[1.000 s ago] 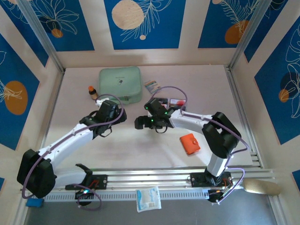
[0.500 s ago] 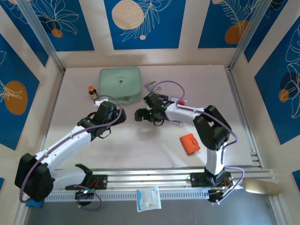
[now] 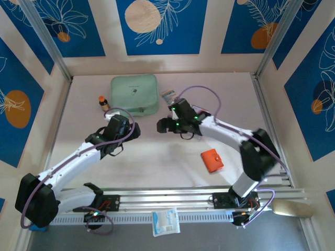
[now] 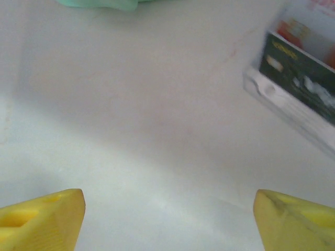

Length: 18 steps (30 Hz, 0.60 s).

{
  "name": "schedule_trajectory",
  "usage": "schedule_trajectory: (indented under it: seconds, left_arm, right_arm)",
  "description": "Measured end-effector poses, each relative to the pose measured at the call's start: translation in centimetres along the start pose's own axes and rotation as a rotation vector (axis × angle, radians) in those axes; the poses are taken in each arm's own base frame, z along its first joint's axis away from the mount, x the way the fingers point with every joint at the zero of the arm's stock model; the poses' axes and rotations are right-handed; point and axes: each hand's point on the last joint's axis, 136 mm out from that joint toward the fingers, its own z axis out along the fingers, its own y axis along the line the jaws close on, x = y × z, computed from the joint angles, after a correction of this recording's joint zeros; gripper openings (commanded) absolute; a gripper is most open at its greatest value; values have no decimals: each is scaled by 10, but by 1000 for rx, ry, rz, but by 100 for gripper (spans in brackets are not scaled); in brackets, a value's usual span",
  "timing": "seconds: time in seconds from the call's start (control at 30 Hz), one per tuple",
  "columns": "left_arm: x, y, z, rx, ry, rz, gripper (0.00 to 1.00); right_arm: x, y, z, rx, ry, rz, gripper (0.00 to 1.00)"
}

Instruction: Put the credit cards into the card holder

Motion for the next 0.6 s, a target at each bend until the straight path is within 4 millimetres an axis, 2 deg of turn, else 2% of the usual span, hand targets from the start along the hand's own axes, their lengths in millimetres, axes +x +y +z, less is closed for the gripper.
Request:
schedule_trajectory:
  seconds: [0.13,0.4,0.5,0.6]
  left_arm:
    - [2,-5,2,25,15,1,100]
    - [10,-17,11,76,58,0,100]
    - [13,-22,15,95,74,-3,100]
    - [16,-26,19,110,89,-4,100]
  right_arm:
    - [17,-30,-48,57,-48,120,86]
    - [74,-128,-119,281,-99,476,81]
    - [94,-161,-136,342,-130,636,81]
    - [115,-184,-141,404,-114,767,83]
